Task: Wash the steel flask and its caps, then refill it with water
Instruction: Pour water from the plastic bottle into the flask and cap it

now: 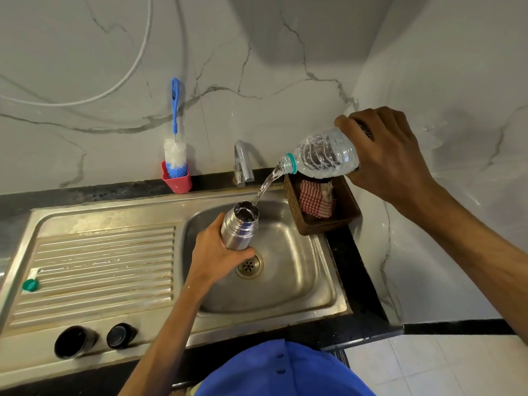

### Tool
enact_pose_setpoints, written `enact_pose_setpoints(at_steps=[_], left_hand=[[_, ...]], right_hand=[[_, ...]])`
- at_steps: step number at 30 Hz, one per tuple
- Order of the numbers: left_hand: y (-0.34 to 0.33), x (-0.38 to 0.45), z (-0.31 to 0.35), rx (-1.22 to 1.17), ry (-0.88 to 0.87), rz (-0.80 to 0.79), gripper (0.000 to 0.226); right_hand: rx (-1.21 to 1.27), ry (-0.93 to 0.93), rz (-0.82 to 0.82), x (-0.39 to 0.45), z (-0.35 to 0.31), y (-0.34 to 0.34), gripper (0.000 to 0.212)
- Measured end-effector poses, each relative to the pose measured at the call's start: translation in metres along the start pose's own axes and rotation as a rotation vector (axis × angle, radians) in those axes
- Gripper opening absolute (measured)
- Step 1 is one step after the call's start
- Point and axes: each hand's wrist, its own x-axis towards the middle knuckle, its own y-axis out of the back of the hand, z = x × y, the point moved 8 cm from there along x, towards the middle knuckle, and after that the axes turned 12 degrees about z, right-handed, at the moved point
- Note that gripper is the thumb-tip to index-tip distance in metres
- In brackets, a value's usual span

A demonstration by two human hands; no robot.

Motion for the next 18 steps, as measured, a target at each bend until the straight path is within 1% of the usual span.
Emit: enact_pose_setpoints(at_steps=[5,9,11,14,18], left_hand=[[0.0,-0.003,0.01,-0.019,-0.018,0.009,0.064],[0.003,-0.002,0.023,-0.05,-0.033,0.016,0.066],[0.005,-0.001,0.028,-0.06,-0.038,0.021,0.067],[0.008,-0.001,0.03,-0.07,-0.027,0.03,0.066],[0.011,-0.003,0.028,-0.09,0.012,0.044,0.065]], right_hand=[[0.111,-0.12,-0.043,-0.004,-0.004,-0.005,0.067],[0.164,-0.139,-0.062,-0.008,-0.02,-0.011,0.064],[0.204,-0.18,-0.068,-0.009,-0.023,-0.012,0.066],[0.302,-0.316,-0.071,-0.013,-0.018,-0.013,0.076],[0.446,-0.485,-0.089,-0.024,-0.013,-0.02,0.079]])
